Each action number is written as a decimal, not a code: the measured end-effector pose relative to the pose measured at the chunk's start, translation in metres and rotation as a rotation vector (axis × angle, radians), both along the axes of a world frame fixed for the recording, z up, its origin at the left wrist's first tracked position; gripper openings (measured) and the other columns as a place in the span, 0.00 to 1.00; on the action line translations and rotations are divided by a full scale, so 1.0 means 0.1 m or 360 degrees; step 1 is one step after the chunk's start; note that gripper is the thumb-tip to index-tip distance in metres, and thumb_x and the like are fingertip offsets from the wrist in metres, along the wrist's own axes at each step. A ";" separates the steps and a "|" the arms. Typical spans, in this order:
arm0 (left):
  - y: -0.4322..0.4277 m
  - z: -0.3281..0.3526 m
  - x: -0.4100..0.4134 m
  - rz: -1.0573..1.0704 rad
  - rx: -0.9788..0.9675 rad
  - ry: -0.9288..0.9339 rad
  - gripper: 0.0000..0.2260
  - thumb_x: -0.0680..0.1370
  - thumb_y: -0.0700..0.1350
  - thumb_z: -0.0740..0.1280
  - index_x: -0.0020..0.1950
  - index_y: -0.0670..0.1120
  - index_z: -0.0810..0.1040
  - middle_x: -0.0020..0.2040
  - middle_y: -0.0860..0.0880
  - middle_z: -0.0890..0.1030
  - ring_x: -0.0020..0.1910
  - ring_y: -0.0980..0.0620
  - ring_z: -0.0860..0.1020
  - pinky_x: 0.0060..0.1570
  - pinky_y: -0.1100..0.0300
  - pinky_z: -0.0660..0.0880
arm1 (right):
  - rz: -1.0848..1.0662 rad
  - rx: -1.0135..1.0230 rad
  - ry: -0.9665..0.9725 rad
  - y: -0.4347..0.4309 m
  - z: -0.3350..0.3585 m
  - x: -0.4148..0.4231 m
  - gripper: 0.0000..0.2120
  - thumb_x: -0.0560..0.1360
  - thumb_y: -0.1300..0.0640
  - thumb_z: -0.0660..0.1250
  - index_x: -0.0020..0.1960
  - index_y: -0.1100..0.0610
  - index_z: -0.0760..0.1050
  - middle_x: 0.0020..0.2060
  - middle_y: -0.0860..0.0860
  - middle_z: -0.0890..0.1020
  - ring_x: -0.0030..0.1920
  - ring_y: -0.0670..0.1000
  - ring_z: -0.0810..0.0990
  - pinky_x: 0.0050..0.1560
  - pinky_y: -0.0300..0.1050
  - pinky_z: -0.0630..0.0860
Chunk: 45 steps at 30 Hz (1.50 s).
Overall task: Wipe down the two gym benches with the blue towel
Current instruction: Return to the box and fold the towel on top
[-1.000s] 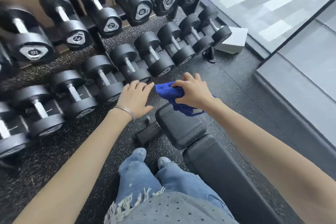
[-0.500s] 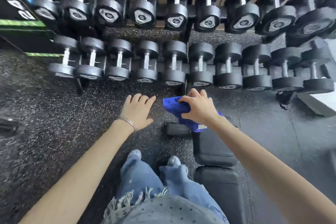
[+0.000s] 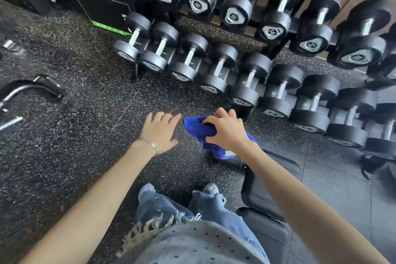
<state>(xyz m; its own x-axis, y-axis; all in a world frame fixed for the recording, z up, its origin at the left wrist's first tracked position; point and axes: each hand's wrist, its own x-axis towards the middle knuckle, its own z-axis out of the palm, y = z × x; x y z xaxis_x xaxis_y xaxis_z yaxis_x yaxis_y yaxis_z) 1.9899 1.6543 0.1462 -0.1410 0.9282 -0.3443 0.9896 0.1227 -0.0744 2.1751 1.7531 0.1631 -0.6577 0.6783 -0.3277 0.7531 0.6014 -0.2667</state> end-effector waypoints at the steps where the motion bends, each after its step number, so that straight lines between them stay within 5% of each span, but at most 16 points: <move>1: -0.06 0.00 -0.10 0.0028 0.0000 -0.0006 0.37 0.75 0.61 0.62 0.77 0.49 0.49 0.74 0.48 0.63 0.73 0.46 0.60 0.72 0.45 0.56 | 0.0031 0.0007 -0.0015 -0.03 0.00 -0.10 0.22 0.70 0.42 0.69 0.62 0.41 0.72 0.56 0.50 0.69 0.56 0.57 0.65 0.50 0.52 0.68; 24: -1.87 0.07 -2.98 0.0586 0.0012 -0.0077 0.37 0.75 0.62 0.62 0.77 0.50 0.49 0.73 0.47 0.64 0.72 0.45 0.62 0.72 0.44 0.59 | 0.0510 -0.0009 -0.0002 -1.24 0.08 -3.36 0.22 0.70 0.44 0.70 0.63 0.42 0.72 0.57 0.51 0.69 0.58 0.58 0.65 0.54 0.55 0.69; 45: -1.18 0.13 -4.23 0.0957 -0.0011 -0.0134 0.36 0.76 0.60 0.62 0.77 0.49 0.49 0.74 0.45 0.63 0.72 0.43 0.61 0.71 0.43 0.59 | 0.0895 -0.0021 -0.0058 -0.35 0.18 -5.04 0.21 0.70 0.45 0.70 0.62 0.42 0.72 0.57 0.51 0.69 0.58 0.58 0.65 0.56 0.57 0.70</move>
